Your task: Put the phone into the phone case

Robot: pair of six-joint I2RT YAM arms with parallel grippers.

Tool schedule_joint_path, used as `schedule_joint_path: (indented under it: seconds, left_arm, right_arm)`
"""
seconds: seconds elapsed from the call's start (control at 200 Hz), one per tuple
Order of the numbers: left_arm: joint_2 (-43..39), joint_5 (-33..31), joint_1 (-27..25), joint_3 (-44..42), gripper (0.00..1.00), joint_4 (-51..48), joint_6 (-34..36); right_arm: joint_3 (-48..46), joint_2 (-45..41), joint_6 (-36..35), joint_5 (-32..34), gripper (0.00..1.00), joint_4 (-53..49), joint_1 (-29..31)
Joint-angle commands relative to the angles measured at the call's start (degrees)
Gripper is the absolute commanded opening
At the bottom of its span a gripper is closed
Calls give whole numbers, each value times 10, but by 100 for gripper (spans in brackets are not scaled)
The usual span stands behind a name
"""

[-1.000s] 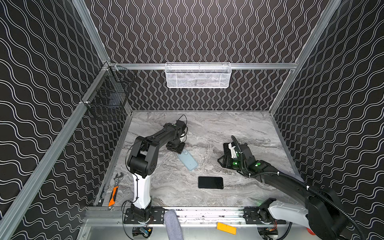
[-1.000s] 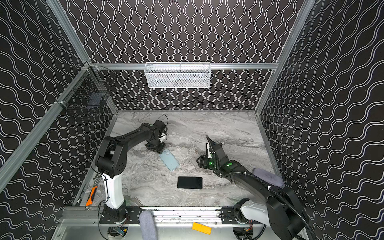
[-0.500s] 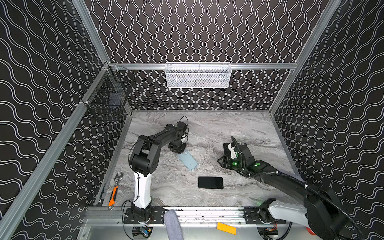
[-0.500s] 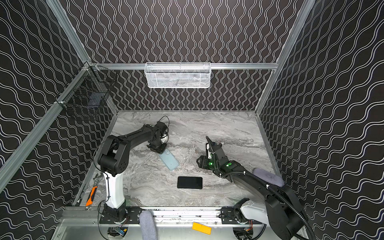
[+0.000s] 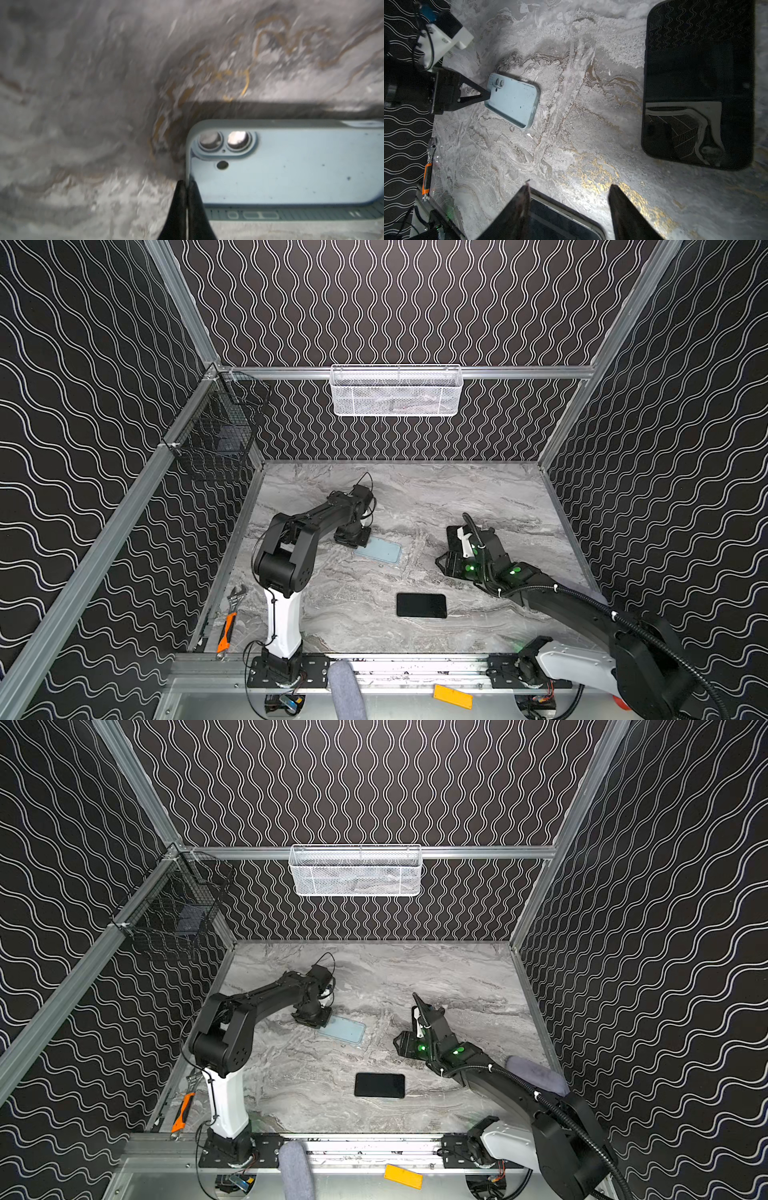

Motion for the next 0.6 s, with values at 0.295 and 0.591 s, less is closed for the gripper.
schedule_joint_path:
  seconds: [0.295,0.591]
  left_arm:
    - [-125,28,3,-137,0,34,-218]
    - [-136,65,2,-199,0,99,-249]
  right_arm:
    - [-15,-21,20,21,63,8,1]
    - [-26,-23,21,19,64,4,1]
